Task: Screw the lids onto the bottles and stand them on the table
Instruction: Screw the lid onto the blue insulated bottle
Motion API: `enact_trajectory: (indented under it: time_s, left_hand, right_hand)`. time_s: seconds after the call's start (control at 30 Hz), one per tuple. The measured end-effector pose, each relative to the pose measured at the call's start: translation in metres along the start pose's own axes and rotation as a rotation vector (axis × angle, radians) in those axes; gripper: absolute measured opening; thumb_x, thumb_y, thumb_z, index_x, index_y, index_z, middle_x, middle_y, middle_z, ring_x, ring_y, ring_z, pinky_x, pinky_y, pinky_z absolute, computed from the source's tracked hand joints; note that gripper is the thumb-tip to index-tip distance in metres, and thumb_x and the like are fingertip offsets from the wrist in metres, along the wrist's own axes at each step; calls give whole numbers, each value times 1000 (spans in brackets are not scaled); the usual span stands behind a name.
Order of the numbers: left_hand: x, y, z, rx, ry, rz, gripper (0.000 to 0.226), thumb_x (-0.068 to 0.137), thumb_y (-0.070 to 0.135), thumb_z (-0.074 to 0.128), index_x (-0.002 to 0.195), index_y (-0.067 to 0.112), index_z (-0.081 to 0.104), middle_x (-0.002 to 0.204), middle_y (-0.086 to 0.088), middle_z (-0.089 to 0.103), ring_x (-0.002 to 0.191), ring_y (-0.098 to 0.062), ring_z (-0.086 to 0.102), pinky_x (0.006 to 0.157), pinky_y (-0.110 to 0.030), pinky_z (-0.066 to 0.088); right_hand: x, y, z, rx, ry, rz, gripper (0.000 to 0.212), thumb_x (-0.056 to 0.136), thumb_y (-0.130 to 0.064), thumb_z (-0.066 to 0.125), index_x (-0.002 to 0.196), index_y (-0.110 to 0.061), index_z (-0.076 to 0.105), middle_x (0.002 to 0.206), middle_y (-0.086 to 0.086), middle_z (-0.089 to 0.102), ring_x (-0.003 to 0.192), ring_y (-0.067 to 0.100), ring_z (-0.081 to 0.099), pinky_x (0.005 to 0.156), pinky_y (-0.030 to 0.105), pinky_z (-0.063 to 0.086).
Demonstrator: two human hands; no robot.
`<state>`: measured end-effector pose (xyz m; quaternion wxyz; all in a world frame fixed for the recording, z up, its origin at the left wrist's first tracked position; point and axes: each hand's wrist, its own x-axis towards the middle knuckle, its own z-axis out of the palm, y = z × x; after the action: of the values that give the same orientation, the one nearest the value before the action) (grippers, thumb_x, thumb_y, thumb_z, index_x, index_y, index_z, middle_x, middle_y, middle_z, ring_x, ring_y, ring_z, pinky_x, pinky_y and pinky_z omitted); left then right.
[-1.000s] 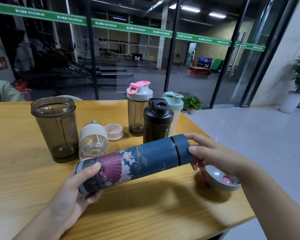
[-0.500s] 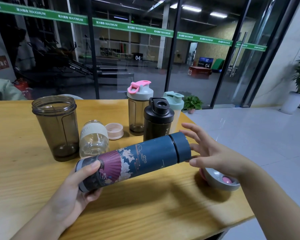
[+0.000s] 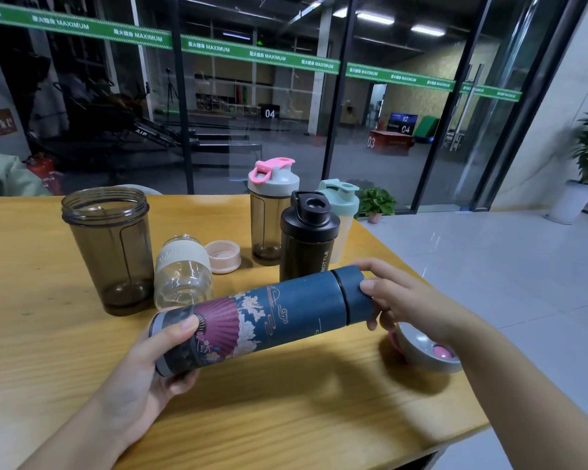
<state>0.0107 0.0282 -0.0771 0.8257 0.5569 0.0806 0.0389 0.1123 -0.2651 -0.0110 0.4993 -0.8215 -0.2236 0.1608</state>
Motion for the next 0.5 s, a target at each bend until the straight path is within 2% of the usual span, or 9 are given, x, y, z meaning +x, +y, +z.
enact_trajectory:
  time_s: [0.07, 0.17, 0.23, 0.3, 0.33, 0.43, 0.5]
  left_hand:
    - [0, -1, 0, 7, 4, 7, 95, 32, 38, 89, 114, 1, 56, 83, -14, 65, 60, -18, 55, 33, -18, 30]
    - [0, -1, 0, 7, 2, 1, 91, 36, 35, 87, 113, -1, 55, 80, -13, 64, 61, -20, 53, 33, -18, 29]
    - [0, -1, 0, 10, -1, -4, 89, 37, 32, 85, 114, -1, 55, 80, -13, 65, 61, -20, 54, 32, -19, 30]
    - [1, -2, 0, 13, 7, -8, 96, 30, 34, 86, 115, 1, 55, 83, -14, 65, 61, -19, 57, 31, -19, 31]
    - [0, -2, 0, 15, 11, -9, 100, 26, 36, 88, 115, 3, 56, 83, -14, 65, 61, -18, 58, 31, -20, 32]
    - [1, -2, 0, 4, 7, -5, 109, 12, 46, 92, 109, 7, 58, 80, -11, 67, 61, -18, 58, 30, -21, 33]
    - [2, -1, 0, -9, 0, 0, 107, 11, 47, 92, 106, 8, 59, 79, -11, 66, 61, -19, 56, 30, -20, 32]
  right_hand:
    - [0, -3, 4, -30, 34, 20, 22, 89, -47, 45, 96, -34, 61, 65, -14, 60, 59, 17, 53, 54, 26, 35]
    - [2, -6, 7, -85, 55, 63, 38, 99, -47, 30, 85, -28, 60, 62, -4, 62, 49, 14, 45, 49, 26, 29]
    - [2, -7, 8, -115, 48, 89, 46, 97, -57, 27, 89, -27, 62, 68, 1, 66, 51, 14, 49, 52, 26, 32]
    - [1, -4, 6, -58, 36, 65, 45, 88, -66, 37, 108, -33, 59, 88, 0, 70, 63, 15, 61, 58, 27, 41]
    - [0, -2, 4, -5, 18, 33, 46, 81, -65, 47, 118, -38, 54, 102, 1, 68, 76, 15, 66, 63, 28, 46]
    - [-4, 4, -5, 132, -87, -85, 63, 72, -37, 69, 128, -53, 44, 129, -3, 56, 109, 20, 64, 87, 36, 53]
    - [-4, 7, -8, 174, -161, -130, 69, 73, -21, 72, 128, -52, 46, 136, -4, 52, 117, 25, 60, 90, 36, 50]
